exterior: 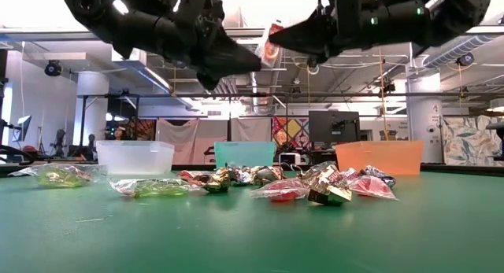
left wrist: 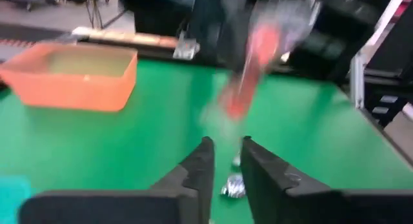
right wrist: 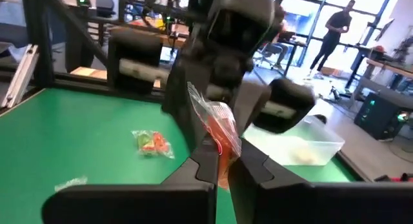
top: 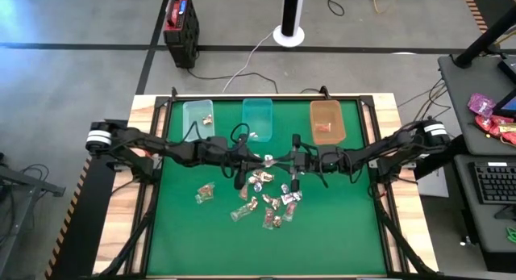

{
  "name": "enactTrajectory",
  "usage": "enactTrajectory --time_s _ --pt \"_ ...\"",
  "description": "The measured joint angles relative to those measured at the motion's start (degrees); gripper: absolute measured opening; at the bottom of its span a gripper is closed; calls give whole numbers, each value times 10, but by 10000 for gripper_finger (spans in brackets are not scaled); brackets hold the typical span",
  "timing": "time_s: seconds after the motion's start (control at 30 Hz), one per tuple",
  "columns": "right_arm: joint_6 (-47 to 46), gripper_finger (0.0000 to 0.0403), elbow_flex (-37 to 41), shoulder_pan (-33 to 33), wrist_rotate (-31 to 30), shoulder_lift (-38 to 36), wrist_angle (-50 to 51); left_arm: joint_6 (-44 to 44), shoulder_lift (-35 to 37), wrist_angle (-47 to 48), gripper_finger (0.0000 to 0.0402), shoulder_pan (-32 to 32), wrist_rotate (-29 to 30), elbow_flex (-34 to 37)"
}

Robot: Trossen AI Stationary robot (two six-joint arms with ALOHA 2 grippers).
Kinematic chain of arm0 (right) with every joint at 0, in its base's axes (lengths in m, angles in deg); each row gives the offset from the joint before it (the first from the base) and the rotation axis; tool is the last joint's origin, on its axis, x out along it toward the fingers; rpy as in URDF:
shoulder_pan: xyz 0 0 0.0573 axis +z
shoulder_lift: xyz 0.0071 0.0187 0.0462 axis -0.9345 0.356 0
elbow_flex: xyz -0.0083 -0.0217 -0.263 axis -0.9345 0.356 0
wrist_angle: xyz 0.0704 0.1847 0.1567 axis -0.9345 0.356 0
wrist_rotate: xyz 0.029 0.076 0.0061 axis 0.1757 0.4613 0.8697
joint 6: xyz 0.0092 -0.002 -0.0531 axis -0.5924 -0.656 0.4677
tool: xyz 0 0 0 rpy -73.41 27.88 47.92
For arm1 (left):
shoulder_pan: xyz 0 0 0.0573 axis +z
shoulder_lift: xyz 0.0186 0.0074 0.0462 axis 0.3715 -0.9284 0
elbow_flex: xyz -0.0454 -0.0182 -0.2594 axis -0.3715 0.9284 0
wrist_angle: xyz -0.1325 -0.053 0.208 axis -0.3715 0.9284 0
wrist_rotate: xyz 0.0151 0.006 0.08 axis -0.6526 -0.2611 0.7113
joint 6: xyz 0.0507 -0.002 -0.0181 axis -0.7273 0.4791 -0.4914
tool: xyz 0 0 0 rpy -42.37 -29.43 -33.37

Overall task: Sort candy by brand, put in halloween buckets
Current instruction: Put the orange gummy into the orange bin

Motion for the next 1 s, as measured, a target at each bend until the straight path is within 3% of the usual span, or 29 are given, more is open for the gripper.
enactTrajectory --time_s 0.17,0.3,0.4,0.47,0.57,0.7,1.0 --pt "-52 10 -64 -22 -157 -59 255 -22 37 109 133 17 32 0" --pt "-240 10 -153 -80 -322 -78 549 -56 70 211 165 26 32 0" --pt "-407 11 -218 -154 -323 -70 788 -85 93 278 175 29 50 0" --pt "-469 12 -243 -204 -310 -58 884 -97 105 314 175 29 77 0" --pt "-484 12 -252 -261 -292 -44 929 -103 125 337 174 31 112 0" --pt "-458 12 -247 -315 -209 -27 921 -123 140 336 170 33 115 0" --pt "-469 13 -229 -345 -187 -15 927 -203 95 287 169 34 86 0"
